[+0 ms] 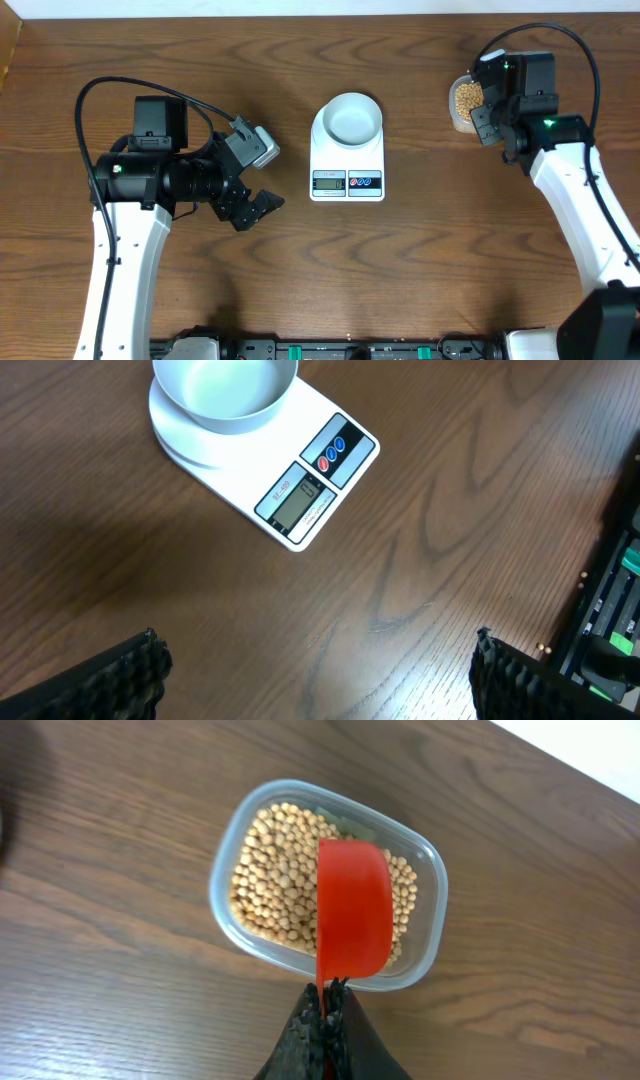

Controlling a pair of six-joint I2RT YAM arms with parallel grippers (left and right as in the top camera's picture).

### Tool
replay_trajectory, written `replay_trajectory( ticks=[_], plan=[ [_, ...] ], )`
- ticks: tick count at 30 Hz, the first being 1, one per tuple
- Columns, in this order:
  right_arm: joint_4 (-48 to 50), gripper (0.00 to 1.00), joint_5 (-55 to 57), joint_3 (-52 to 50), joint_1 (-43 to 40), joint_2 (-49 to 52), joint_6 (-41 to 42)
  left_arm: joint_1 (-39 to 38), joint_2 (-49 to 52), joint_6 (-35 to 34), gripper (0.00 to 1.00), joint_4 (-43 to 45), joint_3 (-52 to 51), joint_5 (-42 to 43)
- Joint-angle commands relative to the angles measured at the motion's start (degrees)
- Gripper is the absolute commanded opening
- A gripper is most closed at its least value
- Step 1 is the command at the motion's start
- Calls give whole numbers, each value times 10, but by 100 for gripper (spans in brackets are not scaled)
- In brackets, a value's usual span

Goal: Scoop item into bowl and weigh 50g on scale
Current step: 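Lower the red scoop into the soybean tub with the right gripper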

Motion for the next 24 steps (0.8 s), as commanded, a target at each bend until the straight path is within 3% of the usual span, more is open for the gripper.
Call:
replay_trajectory(
  ticks=[1,13,24],
  plan=[
    [7,1,65,13,-3,29,-4,2,-1,-2,98,-2,9,7],
    [50,1,99,13,-2,102,-6,2,-1,-2,98,-2,9,7],
    [68,1,121,14,3,90,-9,2,-1,-2,98,-2,9,7]
  ],
)
